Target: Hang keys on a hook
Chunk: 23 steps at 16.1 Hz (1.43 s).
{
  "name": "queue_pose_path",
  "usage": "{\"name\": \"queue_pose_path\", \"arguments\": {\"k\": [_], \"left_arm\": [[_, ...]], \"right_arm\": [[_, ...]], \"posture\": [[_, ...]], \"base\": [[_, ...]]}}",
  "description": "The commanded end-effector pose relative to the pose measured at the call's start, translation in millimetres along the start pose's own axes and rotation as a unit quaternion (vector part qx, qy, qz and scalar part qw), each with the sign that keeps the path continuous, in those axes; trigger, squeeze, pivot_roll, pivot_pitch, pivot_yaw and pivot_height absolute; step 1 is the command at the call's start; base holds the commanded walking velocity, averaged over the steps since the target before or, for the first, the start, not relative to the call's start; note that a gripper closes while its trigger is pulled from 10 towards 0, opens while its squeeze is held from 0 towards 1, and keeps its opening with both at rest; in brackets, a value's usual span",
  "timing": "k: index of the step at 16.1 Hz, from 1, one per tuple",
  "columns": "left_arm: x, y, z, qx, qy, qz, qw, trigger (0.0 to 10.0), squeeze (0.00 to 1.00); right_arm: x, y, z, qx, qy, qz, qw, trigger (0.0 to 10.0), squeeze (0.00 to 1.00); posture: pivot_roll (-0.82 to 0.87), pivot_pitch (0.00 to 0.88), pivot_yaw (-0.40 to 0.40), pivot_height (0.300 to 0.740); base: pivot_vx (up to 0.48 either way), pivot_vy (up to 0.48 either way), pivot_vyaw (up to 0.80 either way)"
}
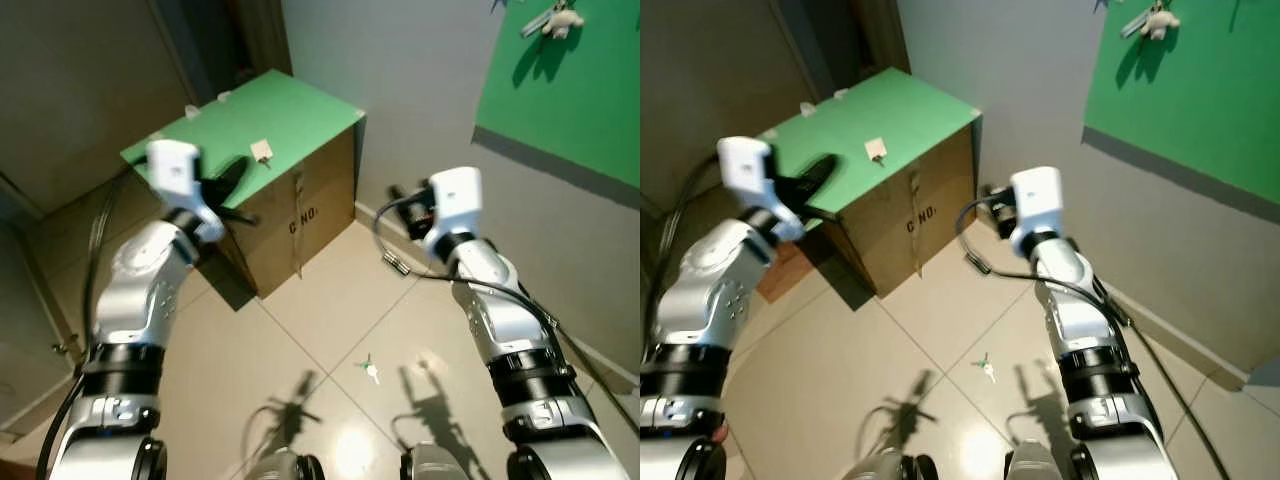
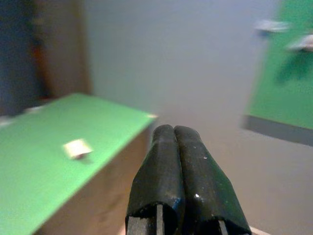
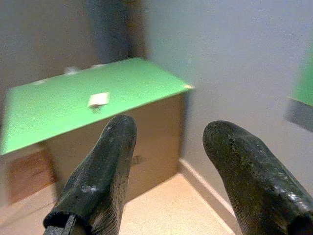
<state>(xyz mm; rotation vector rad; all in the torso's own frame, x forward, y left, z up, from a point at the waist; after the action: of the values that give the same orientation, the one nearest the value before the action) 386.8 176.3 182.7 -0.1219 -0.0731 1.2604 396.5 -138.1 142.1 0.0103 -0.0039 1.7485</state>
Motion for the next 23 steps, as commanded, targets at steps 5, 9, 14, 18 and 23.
{"name": "queue_pose_path", "arguments": {"k": [5,9,14,18,23], "left_arm": [[17.3,33.4,-40.7,0.042,-0.051,0.122,0.99,10.0,0.0],[13.4,74.3,-75.9,0.063,-0.084,0.169,0.98,10.0,0.0],[-15.0,71.6,-80.4,0.065,-0.075,0.153,0.983,10.0,0.0],[-13.0,61.8,-70.2,0.046,-0.058,0.16,0.984,10.0,0.0],[-24.3,54.8,-80.8,0.066,-0.05,0.134,0.988,10.0,0.0]], "right_arm": [[-28.6,17.2,-28.4,-0.016,-0.084,-0.111,0.99,10.0,0.0],[-43.6,43.8,-33.0,-0.077,-0.078,-0.118,0.987,10.0,0.0],[-42.0,53.6,-50.3,-0.057,-0.056,-0.11,0.991,10.0,0.0],[-25.1,46.9,-50.2,-0.056,-0.05,-0.073,0.994,10.0,0.0],[-4.5,45.9,-62.8,-0.026,-0.074,-0.021,0.997,10.0,0.0]], "posture": [[-0.16,0.073,0.109,0.736],[-0.17,0.04,0.107,0.736],[-0.18,0.057,0.098,0.736],[-0.18,0.058,0.093,0.736],[-0.18,0.044,0.102,0.736]], "base": [[0.0,0.0,0.0],[0.0,0.0,0.0],[0.0,0.0,0.0],[0.0,0.378,0.0],[0.299,0.374,0.0]]}}
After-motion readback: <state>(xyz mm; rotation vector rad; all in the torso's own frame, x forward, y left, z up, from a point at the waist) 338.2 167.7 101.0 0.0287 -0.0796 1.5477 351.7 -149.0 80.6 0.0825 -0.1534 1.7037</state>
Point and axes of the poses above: a point about 5 cm out from each wrist's last joint towards the gripper, its own y axis pointing back from the gripper into the wrist, its own z axis along the axis of the wrist's last joint, x = y × z, the point moved 5 cm from there along -y, pointing out of the wrist towards the gripper, and after that the axes turned 4 degrees about -y, right-handed, at the moved point
